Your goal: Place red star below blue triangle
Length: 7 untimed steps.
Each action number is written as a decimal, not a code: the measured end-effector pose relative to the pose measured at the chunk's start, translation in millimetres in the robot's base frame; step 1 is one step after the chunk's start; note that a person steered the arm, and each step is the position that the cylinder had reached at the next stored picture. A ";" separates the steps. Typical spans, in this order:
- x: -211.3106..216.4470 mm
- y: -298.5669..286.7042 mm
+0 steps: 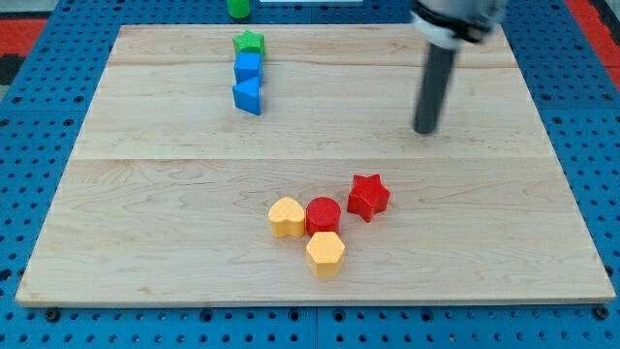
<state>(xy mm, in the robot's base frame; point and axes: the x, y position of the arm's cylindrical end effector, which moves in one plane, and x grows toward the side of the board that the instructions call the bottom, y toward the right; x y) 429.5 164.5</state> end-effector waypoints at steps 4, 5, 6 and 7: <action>131.2 -53.1; 114.0 -63.5; 86.8 -71.1; 74.8 -94.9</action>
<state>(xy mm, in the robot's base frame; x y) 504.3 69.6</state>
